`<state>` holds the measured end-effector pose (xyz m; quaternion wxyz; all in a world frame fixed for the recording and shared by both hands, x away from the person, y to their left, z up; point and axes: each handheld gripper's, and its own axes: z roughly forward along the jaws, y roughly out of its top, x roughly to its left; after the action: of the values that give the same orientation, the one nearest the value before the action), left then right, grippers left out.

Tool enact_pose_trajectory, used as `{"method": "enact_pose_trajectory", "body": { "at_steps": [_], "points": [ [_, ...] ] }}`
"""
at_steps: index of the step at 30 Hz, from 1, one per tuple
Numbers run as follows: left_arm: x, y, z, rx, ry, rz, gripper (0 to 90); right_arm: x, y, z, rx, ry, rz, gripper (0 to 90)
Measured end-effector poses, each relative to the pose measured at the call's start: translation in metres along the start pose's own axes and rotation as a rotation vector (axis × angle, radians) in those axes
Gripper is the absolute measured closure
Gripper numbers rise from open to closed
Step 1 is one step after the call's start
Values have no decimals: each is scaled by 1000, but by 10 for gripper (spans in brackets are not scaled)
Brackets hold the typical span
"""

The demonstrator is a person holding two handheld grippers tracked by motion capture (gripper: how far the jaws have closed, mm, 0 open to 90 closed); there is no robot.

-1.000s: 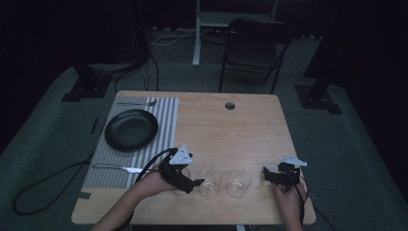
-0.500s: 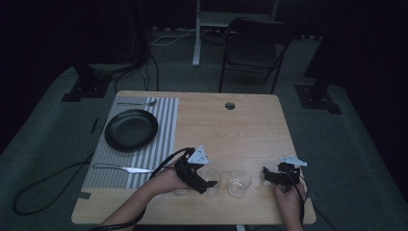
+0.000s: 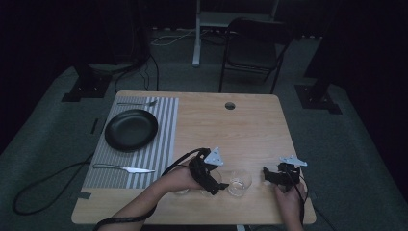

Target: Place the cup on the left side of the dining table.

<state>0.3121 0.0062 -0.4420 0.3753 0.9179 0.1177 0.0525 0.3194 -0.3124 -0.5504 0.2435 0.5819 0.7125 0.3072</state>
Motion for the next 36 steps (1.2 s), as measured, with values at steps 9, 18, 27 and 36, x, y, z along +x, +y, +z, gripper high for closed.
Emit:
{"method": "enact_pose_trajectory", "body": {
  "at_steps": [9, 18, 27, 36],
  "points": [
    [-5, 18, 17, 54, -13, 36, 54, 0, 0, 0, 0, 0, 0, 121],
    [-10, 33, 36, 146, -25, 80, 54, 0, 0, 0, 0, 0, 1, 121],
    [-15, 41, 54, 202, -38, 98, 54, 0, 0, 0, 0, 0, 1, 121],
    [-16, 45, 67, 247, -52, 122, 54, 0, 0, 0, 0, 0, 0, 121]
  ]
}}
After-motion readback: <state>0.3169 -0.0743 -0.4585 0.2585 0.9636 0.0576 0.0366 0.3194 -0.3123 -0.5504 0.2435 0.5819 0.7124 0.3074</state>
